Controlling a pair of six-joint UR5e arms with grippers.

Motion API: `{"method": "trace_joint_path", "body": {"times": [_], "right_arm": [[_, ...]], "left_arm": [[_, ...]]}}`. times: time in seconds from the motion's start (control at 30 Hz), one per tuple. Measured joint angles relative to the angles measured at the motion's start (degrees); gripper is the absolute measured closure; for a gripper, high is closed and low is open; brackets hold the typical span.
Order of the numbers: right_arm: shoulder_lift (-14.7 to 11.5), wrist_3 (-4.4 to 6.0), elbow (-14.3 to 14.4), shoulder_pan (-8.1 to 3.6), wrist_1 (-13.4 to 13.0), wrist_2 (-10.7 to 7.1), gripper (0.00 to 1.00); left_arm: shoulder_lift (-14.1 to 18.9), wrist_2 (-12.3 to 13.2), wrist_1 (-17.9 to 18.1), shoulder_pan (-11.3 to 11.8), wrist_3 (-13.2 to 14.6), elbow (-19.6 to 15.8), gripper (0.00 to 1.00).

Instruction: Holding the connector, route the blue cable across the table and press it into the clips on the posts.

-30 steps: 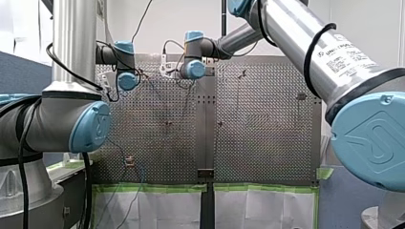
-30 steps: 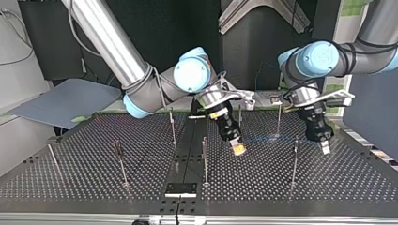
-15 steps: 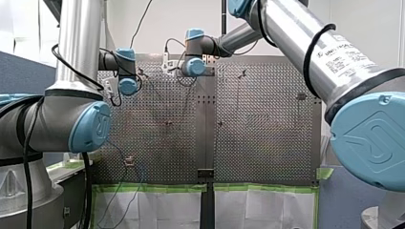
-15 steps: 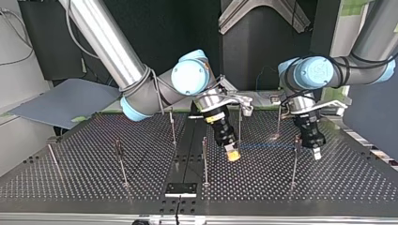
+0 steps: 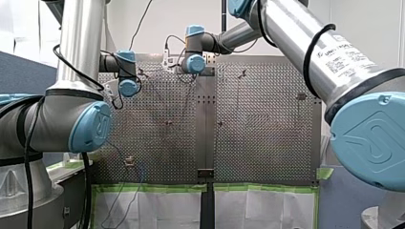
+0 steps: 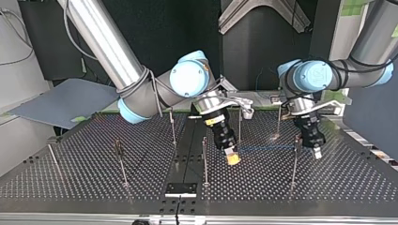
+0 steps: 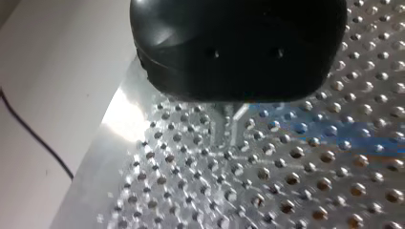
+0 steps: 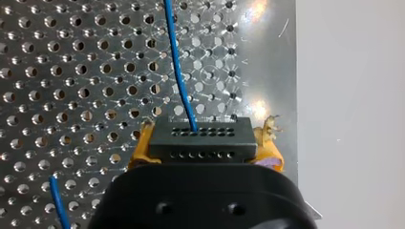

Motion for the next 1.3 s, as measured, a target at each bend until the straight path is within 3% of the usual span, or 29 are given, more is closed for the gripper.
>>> {"method": "trace_joint_path", "body": {"times": [0.03,0.07,0.1,0.13,0.5,1.1,1.3], "right_arm": [[0.01,0.00,0.01,0.02,0.08,0.09,1.00],[0.04,0.00,0.02,0.03,0.19,0.24,1.00],[0.06,0.01,0.03,0.04,0.30,0.36,1.00],[0.07,0.00,0.04,0.05,0.42,0.46,1.00],[0.67,0.26,0.16,0.11,2.09,1.57,1.00],[2.85,0.63,2.62,-0.25,2.88,3.01,1.00],[2.90,1.42,3.50,-0.71,3.30,3.05,1.00]], "left_arm": [[0.00,-0.24,-0.58,0.02,-0.56,0.00,0.36],[0.02,-0.34,-0.99,0.03,-0.90,0.00,0.18],[0.02,-0.40,-1.40,0.04,-1.16,-0.01,0.18],[0.03,-0.45,-2.01,0.05,-1.41,-0.01,0.00],[0.83,-0.14,-7.17,0.01,-1.97,-0.39,0.00],[9.48,6.22,-16.31,-0.50,-5.84,-7.30,0.00],[12.26,7.84,-17.33,-0.84,-6.08,-8.91,0.00]]}}
